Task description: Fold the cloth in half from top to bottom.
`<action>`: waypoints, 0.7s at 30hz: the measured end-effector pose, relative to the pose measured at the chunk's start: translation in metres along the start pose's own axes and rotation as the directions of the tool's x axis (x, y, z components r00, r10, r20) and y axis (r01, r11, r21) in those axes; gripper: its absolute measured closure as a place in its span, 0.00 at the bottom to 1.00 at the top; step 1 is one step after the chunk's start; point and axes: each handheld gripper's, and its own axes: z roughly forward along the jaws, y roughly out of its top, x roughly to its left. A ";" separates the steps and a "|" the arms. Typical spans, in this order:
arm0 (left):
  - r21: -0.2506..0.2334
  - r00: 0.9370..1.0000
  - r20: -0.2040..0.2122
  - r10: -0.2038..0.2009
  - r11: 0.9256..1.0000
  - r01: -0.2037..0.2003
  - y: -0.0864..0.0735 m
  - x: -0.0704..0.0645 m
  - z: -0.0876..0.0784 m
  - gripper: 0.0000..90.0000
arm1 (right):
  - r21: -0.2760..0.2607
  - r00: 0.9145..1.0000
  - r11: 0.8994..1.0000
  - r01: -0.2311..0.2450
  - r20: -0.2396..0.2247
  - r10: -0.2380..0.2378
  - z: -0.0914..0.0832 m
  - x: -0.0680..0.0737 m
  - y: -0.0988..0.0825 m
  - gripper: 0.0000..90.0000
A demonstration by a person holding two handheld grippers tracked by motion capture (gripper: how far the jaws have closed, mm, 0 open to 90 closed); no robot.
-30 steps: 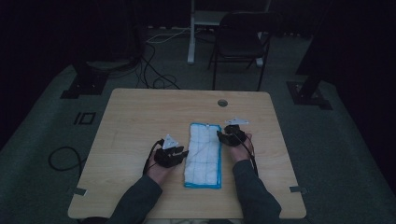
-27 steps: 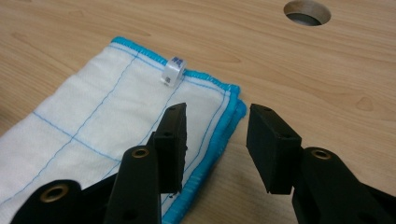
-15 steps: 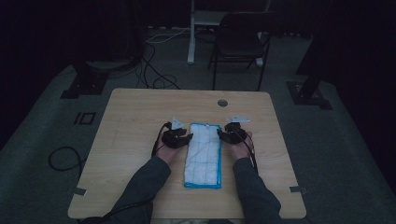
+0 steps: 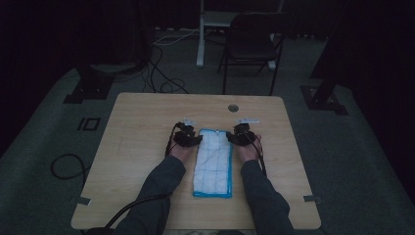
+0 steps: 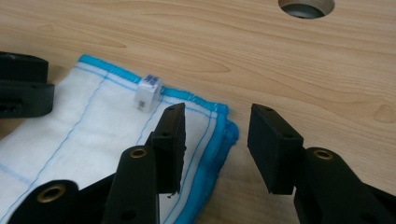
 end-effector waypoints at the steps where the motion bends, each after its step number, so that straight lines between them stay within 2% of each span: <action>1: -0.005 1.000 -0.001 -0.002 1.000 0.002 0.000 0.001 0.001 0.64 | 0.004 1.000 1.000 -0.005 0.002 0.005 0.003 -0.001 0.000 0.63; 3: -0.005 1.000 0.001 -0.022 1.000 0.022 0.003 0.002 0.003 0.64 | 0.010 1.000 1.000 -0.016 0.009 0.016 0.006 -0.001 0.000 0.62; 8: 0.004 1.000 -0.009 -0.002 1.000 0.002 0.008 0.001 0.007 0.63 | 0.031 1.000 0.999 -0.008 0.015 0.008 0.014 0.001 -0.001 0.61; 12: 0.028 1.000 -0.021 0.010 1.000 -0.009 0.012 -0.002 0.009 0.64 | 0.032 0.999 0.999 -0.036 0.000 0.036 0.017 0.000 -0.001 0.60; 14: 0.026 1.000 -0.021 0.013 1.000 -0.013 0.013 -0.003 0.010 0.64 | 0.032 1.000 0.999 -0.014 -0.007 0.014 0.017 0.002 -0.002 0.60; 17: 0.022 0.999 -0.036 0.025 0.999 -0.025 0.012 -0.006 0.011 0.65 | 0.037 0.999 0.999 0.027 0.018 -0.027 0.018 0.007 -0.001 0.61; 21: 0.025 1.000 -0.024 0.009 1.000 -0.008 0.012 -0.010 0.011 0.76 | 0.047 0.999 0.998 0.030 0.016 -0.030 0.018 0.010 -0.001 0.71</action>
